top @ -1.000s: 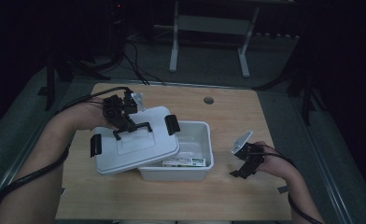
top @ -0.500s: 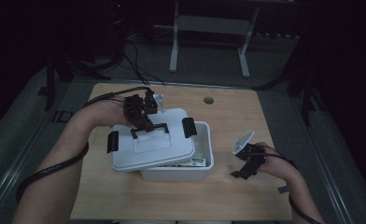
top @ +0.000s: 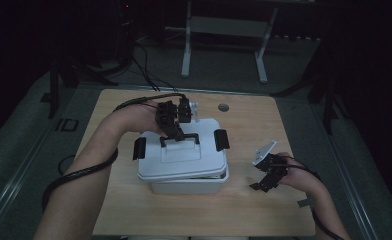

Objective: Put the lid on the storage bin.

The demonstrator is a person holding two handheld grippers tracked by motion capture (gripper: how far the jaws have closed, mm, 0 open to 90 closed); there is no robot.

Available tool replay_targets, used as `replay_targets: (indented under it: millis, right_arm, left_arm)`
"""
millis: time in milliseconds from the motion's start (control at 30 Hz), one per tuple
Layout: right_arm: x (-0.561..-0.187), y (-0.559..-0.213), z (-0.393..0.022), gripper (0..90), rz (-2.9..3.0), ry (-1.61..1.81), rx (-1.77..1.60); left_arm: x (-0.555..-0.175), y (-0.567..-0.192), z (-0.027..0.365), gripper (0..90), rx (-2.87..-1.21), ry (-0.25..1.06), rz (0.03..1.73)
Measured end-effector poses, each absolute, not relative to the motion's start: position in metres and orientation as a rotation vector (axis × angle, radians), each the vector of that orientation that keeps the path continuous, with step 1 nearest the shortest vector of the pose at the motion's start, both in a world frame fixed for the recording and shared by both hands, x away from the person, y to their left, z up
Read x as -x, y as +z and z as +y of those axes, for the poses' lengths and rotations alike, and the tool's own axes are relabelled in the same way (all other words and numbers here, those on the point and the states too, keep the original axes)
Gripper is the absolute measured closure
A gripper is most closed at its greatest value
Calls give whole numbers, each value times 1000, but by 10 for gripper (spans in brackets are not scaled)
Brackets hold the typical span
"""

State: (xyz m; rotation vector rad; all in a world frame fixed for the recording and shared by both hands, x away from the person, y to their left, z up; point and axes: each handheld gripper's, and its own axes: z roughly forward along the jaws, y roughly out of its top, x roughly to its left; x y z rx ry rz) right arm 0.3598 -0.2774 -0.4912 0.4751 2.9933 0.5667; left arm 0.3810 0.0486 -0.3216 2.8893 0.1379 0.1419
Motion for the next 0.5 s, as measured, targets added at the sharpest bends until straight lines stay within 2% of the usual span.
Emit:
replay_targets:
  millis: [500]
  right_arm:
    - [-357,-490,-279,157,2987,577,-471]
  left_arm:
    - [-386,-342,27,837,-2922,116,89]
